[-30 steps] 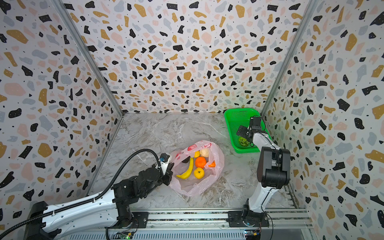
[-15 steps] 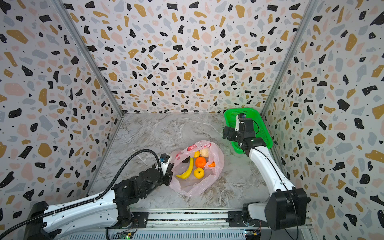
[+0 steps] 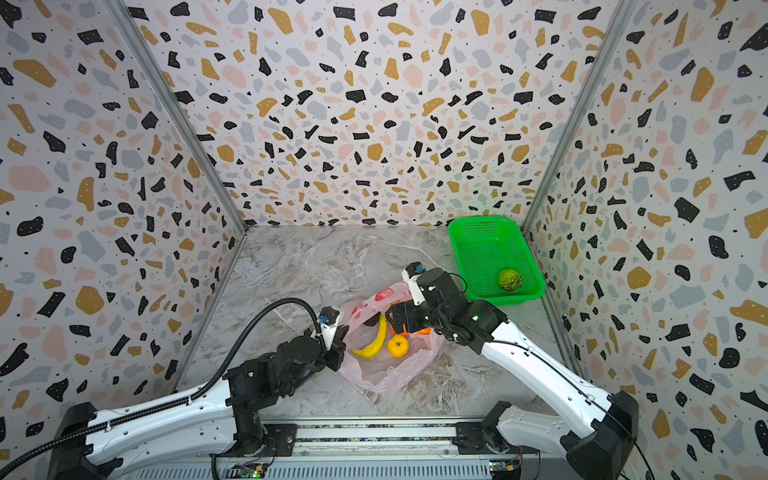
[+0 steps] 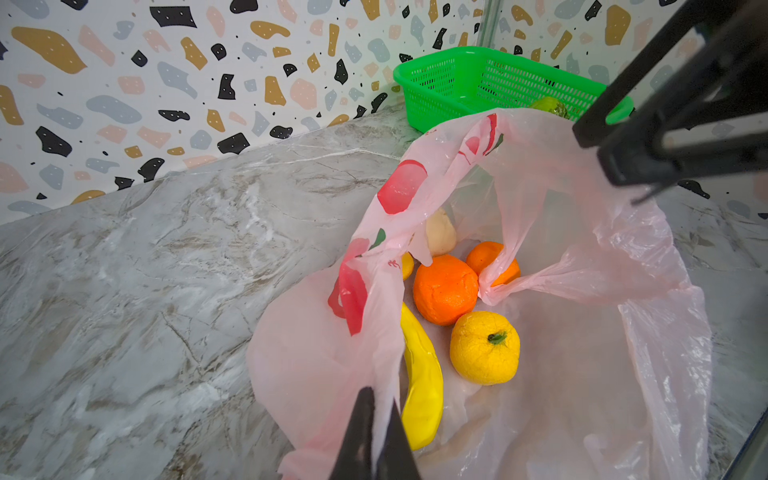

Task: Untie the knot of the plastic bag and take out the fruit
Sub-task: 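Move the right gripper back over the bag opening, then lower the right gripper into the bag and grasp the yellow fruit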

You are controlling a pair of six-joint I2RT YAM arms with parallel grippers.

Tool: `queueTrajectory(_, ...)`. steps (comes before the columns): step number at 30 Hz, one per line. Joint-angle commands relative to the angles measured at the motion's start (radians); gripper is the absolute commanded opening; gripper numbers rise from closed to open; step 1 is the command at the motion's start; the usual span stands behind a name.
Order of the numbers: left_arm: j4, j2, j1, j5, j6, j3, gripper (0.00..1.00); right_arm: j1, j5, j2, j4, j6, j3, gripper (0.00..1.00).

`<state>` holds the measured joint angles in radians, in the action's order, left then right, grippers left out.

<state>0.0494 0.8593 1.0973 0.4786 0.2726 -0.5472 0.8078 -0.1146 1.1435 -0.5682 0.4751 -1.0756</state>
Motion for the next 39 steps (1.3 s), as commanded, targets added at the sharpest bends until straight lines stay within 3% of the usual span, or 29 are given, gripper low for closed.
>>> queueTrajectory(1, -0.046, -0.010, 0.007, -0.001, -0.008, 0.008, 0.00, 0.052, -0.016, 0.040, 0.021, 0.056, 0.050, 0.90)
queueTrajectory(10, -0.045, 0.004, 0.008, -0.058, 0.030, 0.027, 0.00, 0.088, 0.010, 0.136, 0.106, 0.071, 0.185, 0.89)
queueTrajectory(21, -0.042, 0.003, 0.027, -0.078, 0.067, 0.069, 0.00, 0.093, 0.053, 0.054, 0.068, 0.110, 0.374, 0.90)
queueTrajectory(31, -0.080, 0.030, 0.039, -0.062, 0.059, 0.059, 0.00, 0.102, 0.117, 0.167, 0.097, 0.038, 0.206, 0.90)
queueTrajectory(39, -0.079, 0.032, 0.039, -0.051, 0.059, 0.058, 0.00, 0.102, 0.170, 0.285, 0.160, 0.007, 0.166, 0.90)
